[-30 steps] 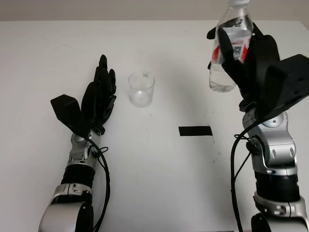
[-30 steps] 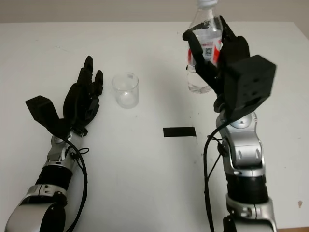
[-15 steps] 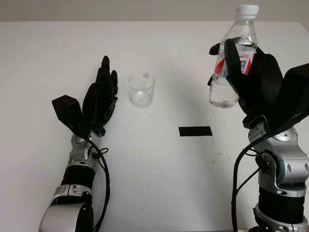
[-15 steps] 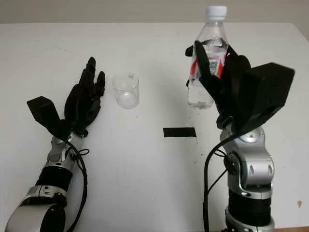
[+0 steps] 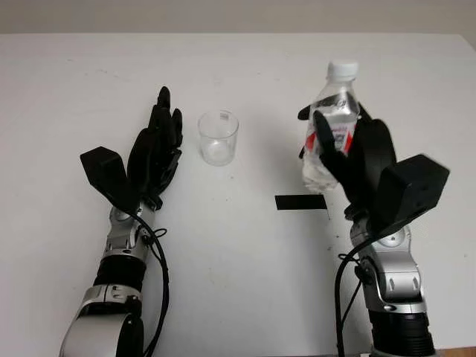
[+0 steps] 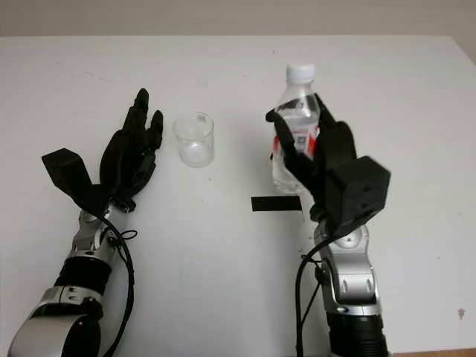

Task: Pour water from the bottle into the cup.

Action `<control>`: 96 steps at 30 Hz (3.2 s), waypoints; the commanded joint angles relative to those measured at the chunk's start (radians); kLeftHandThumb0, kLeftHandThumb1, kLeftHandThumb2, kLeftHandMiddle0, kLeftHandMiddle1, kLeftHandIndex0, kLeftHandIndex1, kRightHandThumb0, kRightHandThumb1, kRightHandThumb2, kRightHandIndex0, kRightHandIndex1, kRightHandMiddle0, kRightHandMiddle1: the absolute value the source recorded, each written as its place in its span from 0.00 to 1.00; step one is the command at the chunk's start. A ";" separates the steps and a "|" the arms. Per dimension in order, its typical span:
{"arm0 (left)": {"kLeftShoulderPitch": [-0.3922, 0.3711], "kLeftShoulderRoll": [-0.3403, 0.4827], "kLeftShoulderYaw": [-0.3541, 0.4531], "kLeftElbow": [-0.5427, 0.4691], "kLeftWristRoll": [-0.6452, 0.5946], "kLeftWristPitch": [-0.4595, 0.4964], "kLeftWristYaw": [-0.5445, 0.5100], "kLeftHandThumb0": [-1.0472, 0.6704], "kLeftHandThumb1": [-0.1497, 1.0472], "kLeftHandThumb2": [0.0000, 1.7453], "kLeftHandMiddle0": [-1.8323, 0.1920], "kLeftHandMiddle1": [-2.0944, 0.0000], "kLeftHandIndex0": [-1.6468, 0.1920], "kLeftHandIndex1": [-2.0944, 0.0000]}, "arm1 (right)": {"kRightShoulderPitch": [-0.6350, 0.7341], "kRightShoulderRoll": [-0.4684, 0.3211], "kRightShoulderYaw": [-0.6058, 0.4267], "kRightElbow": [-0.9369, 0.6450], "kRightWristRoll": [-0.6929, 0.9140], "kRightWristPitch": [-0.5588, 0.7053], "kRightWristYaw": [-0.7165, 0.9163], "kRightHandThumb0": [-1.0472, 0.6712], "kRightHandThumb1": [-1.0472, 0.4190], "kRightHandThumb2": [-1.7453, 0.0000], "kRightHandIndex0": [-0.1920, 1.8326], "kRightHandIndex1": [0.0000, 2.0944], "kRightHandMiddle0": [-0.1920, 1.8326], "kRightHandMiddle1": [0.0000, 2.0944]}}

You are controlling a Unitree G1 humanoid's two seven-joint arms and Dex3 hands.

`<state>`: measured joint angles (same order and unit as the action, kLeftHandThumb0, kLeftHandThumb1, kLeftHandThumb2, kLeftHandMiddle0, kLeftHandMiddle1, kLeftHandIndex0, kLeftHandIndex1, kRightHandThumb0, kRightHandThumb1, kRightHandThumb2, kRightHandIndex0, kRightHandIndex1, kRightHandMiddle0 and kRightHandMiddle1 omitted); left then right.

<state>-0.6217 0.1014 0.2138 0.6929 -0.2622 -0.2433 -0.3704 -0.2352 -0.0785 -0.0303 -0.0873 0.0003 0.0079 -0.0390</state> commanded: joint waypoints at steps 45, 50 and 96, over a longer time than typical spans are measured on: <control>0.022 0.008 0.001 0.031 0.000 0.007 -0.005 0.11 1.00 0.41 1.00 1.00 1.00 1.00 | -0.081 0.043 -0.053 0.347 -0.027 -0.360 -0.074 0.34 0.00 0.75 0.74 1.00 0.51 1.00; 0.024 0.009 0.001 0.028 0.003 0.009 0.002 0.11 1.00 0.41 1.00 1.00 1.00 1.00 | -0.070 0.049 -0.049 0.322 -0.024 -0.322 -0.071 0.34 0.00 0.75 0.76 1.00 0.53 1.00; -0.010 0.027 0.003 0.068 0.002 0.002 -0.022 0.11 1.00 0.41 1.00 1.00 1.00 1.00 | 0.118 -0.066 -0.019 0.170 0.024 -0.173 0.208 0.17 0.06 0.97 0.06 0.13 0.02 0.28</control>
<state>-0.6397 0.1273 0.2169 0.7419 -0.2625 -0.2388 -0.3901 -0.1370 -0.1251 -0.0509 0.1182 0.0205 -0.1881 0.1593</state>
